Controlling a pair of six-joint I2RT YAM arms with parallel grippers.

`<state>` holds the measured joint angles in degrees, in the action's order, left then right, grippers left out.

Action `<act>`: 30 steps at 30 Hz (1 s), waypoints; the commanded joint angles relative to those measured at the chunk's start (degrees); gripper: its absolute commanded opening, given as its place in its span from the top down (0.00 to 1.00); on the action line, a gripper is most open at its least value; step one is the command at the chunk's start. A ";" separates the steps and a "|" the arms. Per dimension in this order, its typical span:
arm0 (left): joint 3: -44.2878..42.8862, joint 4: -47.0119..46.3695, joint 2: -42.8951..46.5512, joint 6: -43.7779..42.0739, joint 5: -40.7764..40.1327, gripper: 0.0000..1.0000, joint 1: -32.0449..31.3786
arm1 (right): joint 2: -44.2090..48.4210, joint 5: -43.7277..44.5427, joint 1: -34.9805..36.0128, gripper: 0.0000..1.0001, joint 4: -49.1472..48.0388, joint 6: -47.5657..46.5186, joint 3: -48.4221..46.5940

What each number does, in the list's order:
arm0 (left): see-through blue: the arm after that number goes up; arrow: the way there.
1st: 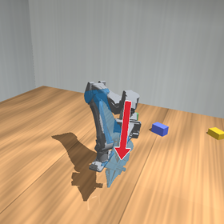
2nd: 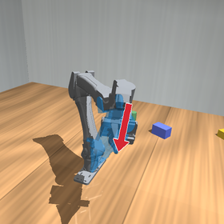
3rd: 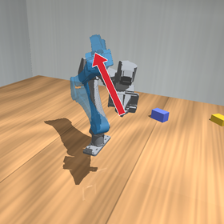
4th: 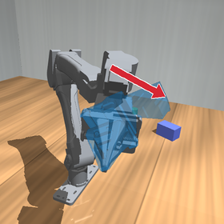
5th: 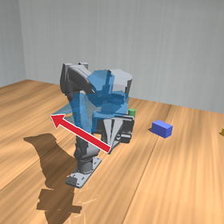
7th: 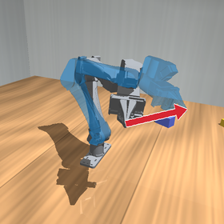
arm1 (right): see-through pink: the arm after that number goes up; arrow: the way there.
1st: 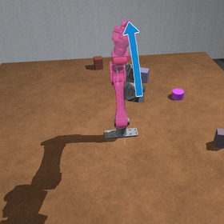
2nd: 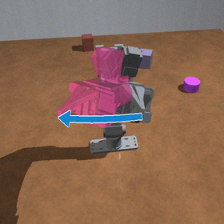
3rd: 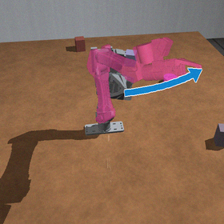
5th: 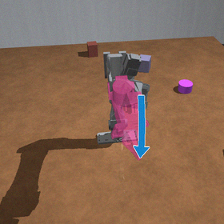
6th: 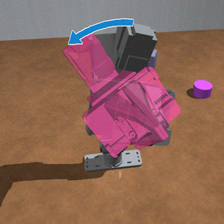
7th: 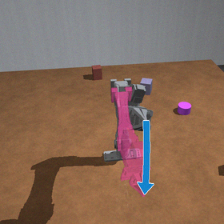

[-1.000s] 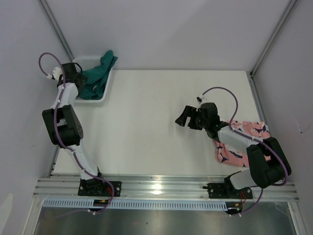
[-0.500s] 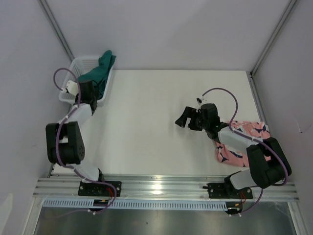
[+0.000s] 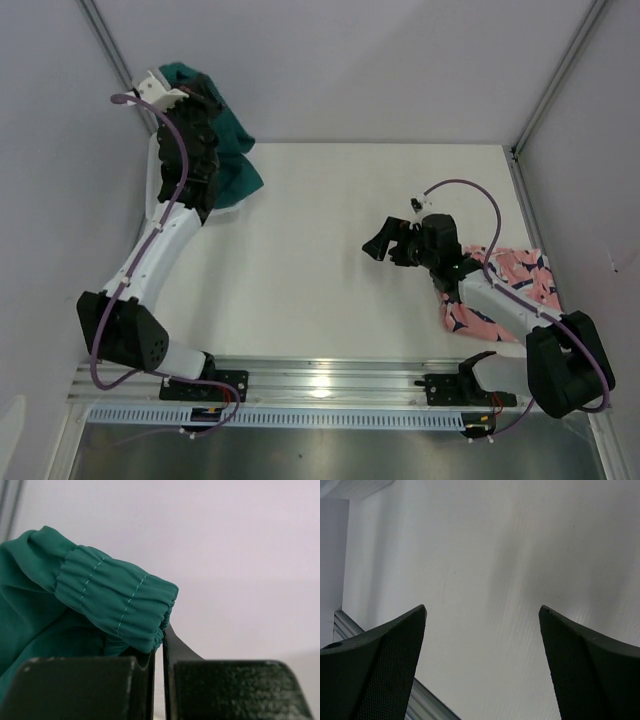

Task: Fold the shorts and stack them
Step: Move the shorts to the center of the board

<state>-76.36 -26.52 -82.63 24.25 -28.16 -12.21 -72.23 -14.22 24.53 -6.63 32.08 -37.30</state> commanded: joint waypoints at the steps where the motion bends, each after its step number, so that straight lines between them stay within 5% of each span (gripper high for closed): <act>1: -8.79 -10.48 6.77 -11.49 6.44 1.00 -4.03 | 3.49 1.29 -0.10 0.06 0.92 -1.75 0.21; 6: -7.94 -8.91 16.43 -13.54 11.54 1.00 -12.13 | 4.64 0.69 -0.54 0.06 1.62 -2.54 -0.40; 13: 0.50 -6.61 26.55 5.07 21.12 1.00 -18.28 | 6.74 0.86 -2.03 0.07 2.15 -2.19 -1.37; 23: -3.02 -0.20 20.67 23.91 34.14 1.00 -19.87 | 10.78 -0.55 -5.02 0.07 5.05 -2.72 -3.13; 30: 16.37 -3.59 16.20 29.01 28.96 1.00 -21.45 | 11.93 0.33 -9.41 0.07 10.76 -2.37 -2.96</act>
<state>-65.63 -25.80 -64.18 48.80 1.91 -32.21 -61.56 -14.39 16.99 1.04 30.79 -38.17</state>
